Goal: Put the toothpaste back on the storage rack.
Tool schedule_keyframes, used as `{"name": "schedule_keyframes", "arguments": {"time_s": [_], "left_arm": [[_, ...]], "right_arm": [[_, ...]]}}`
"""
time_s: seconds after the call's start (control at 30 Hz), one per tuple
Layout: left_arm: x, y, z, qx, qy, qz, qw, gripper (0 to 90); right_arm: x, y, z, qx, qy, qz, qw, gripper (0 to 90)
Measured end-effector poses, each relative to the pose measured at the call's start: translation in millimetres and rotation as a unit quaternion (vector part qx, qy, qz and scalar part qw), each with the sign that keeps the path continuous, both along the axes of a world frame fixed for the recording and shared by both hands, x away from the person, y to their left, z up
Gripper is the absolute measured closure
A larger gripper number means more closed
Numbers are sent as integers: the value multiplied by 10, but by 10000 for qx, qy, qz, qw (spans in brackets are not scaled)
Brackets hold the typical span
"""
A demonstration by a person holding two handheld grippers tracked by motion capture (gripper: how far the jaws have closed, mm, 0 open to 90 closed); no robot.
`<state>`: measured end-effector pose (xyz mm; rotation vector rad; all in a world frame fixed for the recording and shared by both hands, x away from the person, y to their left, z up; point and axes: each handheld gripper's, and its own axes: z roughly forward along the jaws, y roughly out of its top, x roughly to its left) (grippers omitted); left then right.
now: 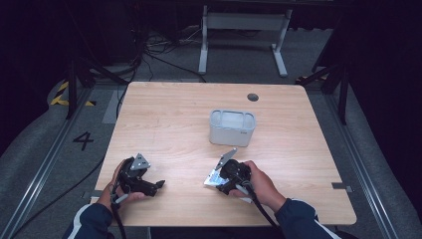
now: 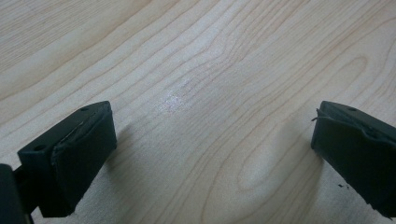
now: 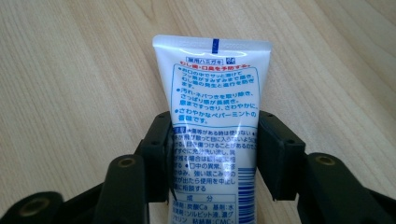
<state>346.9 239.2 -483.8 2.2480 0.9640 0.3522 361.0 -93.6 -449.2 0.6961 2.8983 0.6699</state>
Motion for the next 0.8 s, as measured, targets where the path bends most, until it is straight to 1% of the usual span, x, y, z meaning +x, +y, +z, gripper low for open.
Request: {"name": "schedule_keyframes", "arguments": {"time_s": [0.03, 0.17, 0.2, 0.23, 0.3, 0.33, 0.43, 0.47, 0.5, 0.53, 0.57, 0.7, 0.8], "left_arm": [[0, 0, 0, 0, 1, 0, 10000, 5], [0, 0, 0, -3, 3, -2, 10000, 5], [0, 0, 0, 1, 0, -1, 10000, 5], [0, 0, 0, -1, 1, 2, 10000, 5], [0, 0, 0, 1, 1, -1, 10000, 5], [0, 0, 0, 0, 0, -1, 10000, 5], [0, 0, 0, 1, 0, 1, 10000, 5], [0, 0, 0, 1, 0, 1, 10000, 5], [0, 0, 0, -1, 0, 2, 10000, 5], [0, 0, 0, 1, 0, -1, 10000, 5], [0, 0, 0, 2, 0, 1, 10000, 5], [0, 0, 0, 3, -1, -2, 10000, 5], [0, 0, 0, 1, 0, 0, 10000, 5]], "right_arm": [[2, -13, 9, 18, 8, 29, 10000, 542], [-14, -45, 55, 82, -76, 60, 9999, 564], [-27, -76, 101, 183, -93, 66, 9998, 576], [-29, -89, 120, 210, -123, 48, 9997, 580], [-34, -136, 184, 361, -152, 78, 9992, 591], [-37, -156, 211, 403, -185, 44, 9990, 597], [-43, -209, 274, 553, -211, 58, 9982, 608], [-43, -209, 274, 553, -211, 58, 9982, 608], [-47, -231, 302, 593, -244, 35, 9979, 612], [-47, -253, 327, 638, -282, 86, 9975, 616], [-55, -280, 354, 704, -320, 50, 9970, 623], [-58, -342, 392, 801, -311, 32, 9963, 637], [-53, -406, 409, 954, -346, -53, 9948, 646]]}}
